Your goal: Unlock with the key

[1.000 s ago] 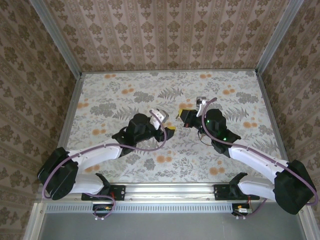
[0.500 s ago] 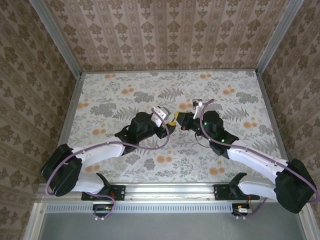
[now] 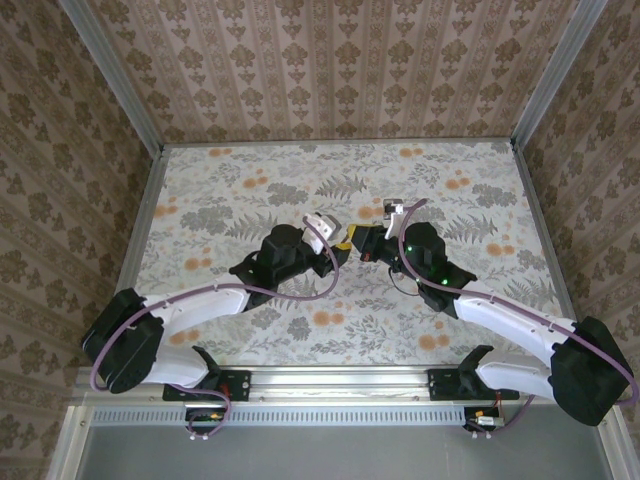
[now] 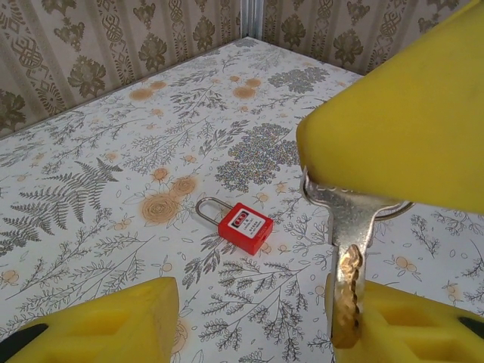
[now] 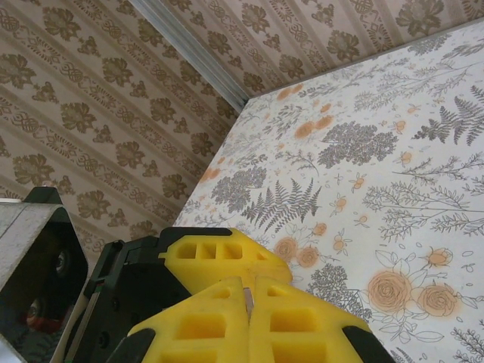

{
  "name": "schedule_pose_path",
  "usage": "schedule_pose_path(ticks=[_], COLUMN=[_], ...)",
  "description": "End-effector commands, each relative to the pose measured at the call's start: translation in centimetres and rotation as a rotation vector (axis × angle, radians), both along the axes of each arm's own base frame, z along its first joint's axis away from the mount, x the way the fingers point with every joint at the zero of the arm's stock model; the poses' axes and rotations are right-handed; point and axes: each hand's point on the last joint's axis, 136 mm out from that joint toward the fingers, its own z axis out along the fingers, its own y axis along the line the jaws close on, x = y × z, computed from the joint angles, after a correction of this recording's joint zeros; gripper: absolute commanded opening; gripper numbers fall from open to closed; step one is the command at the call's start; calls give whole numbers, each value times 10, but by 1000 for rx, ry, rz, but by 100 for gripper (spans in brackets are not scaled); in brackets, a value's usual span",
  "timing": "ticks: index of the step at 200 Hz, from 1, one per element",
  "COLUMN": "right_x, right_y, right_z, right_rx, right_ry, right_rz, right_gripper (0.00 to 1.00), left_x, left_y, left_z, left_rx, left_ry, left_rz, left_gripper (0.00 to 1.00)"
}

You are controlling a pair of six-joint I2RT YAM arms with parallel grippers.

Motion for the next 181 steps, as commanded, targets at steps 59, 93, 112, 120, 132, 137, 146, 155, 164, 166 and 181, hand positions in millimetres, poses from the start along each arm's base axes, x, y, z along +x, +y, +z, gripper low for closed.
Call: schedule_pose_path(ticks=[59,93,112,120,132,137,146,155,164,166,181], right_x=[-23,-25,-26,-26,-26,-26,-25,-24,-22,-22,-18], right_y=[10,10,9,9,9,9,9,8,6,5,2], right_z=[-15,-17,-18,-18,-19,-19,-18,-17,-16,-15,-9], right_rx=[-27,-36,-37,-38,-38,-38,-38,-39,-40,-41,-47], right_ry=[34,33,34,35,35,35,32,28,20,18,-3], right_rz=[79,82,81,78,77,76,72,63,48,43,17], right_gripper=[7,7,7,7,6,6,6,6,6,6,6], left_x=[25,26,26,26,27,27,27,27,25,25,22], left_y=[29,32,33,33,33,34,33,32,30,30,26], left_z=[23,24,24,23,23,23,23,22,21,22,19], left_rx=[-18,-20,-22,-24,-27,-27,-29,-33,-36,-38,-44], left_ry=[-69,-69,-66,-62,-60,-60,-56,-50,-42,-41,-22], left_rz=[125,125,124,123,124,124,122,118,106,104,81], left_gripper=[52,52,52,52,52,52,52,52,53,53,56])
